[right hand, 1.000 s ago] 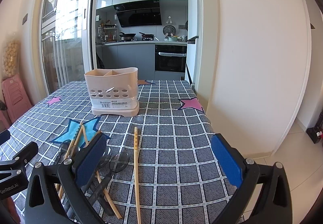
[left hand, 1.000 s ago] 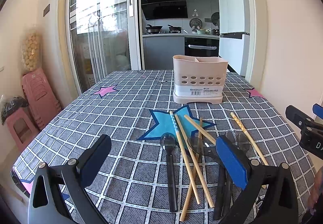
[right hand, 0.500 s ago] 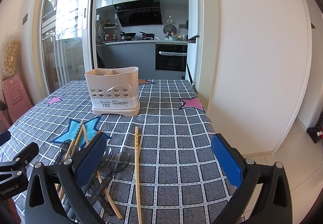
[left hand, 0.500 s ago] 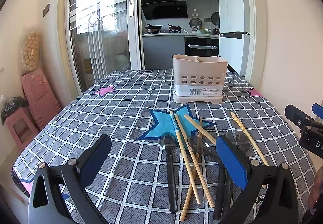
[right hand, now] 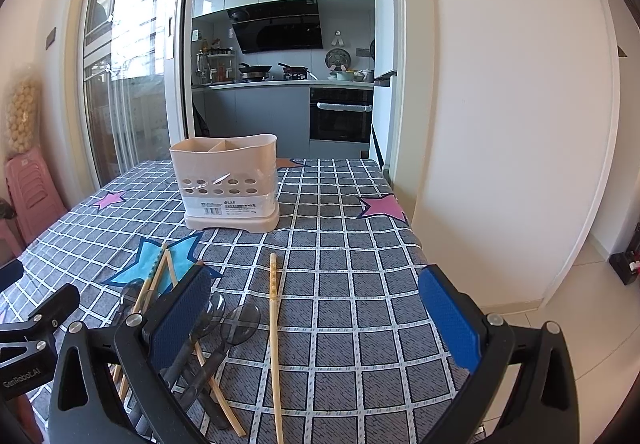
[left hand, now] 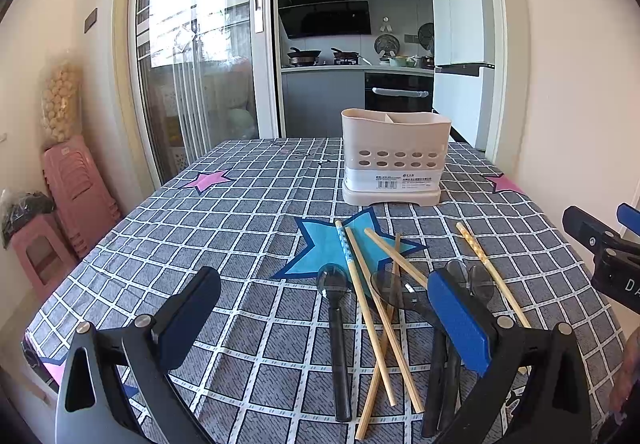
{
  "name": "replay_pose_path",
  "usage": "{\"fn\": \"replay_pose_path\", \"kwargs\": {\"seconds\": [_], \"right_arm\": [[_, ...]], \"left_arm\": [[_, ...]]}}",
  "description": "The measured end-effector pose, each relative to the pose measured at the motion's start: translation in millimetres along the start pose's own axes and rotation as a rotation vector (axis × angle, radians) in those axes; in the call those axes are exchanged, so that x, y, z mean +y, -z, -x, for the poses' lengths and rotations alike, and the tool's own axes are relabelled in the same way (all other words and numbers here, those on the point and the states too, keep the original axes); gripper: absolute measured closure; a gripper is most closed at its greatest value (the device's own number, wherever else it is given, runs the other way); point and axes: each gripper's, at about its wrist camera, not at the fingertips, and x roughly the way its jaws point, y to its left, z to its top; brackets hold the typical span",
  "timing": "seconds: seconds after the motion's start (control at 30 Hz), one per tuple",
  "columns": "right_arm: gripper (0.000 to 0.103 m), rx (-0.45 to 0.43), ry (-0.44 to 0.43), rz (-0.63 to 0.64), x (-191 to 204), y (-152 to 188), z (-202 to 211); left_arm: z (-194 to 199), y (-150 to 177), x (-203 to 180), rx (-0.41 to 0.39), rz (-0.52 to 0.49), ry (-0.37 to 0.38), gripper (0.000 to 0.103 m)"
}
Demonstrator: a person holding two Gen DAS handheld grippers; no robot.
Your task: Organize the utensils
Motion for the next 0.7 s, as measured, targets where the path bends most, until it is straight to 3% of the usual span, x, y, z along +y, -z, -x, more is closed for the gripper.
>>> {"fn": "replay_pose_path", "kwargs": {"seconds": [0.43,0.57,0.7], "right_arm": [[0.0,0.043,-0.015,0.006,-1.2,-1.8,-9.9],[0.0,0.075,-0.032,0.02,-2.0,-3.7,-15.7],[0.0,0.188,-0.081,0.027,-9.1,-6.8,-35.0]], "left_arm": [[-8.8,-0.2,2.8,0.031,-0.003,-0.006,0.0],[-20.5,1.5,8.4,0.087,-0.004,-0.021,0.0],[-42.0,5.9,17.2,0.194,-0.013,-0.007,0.0]]}}
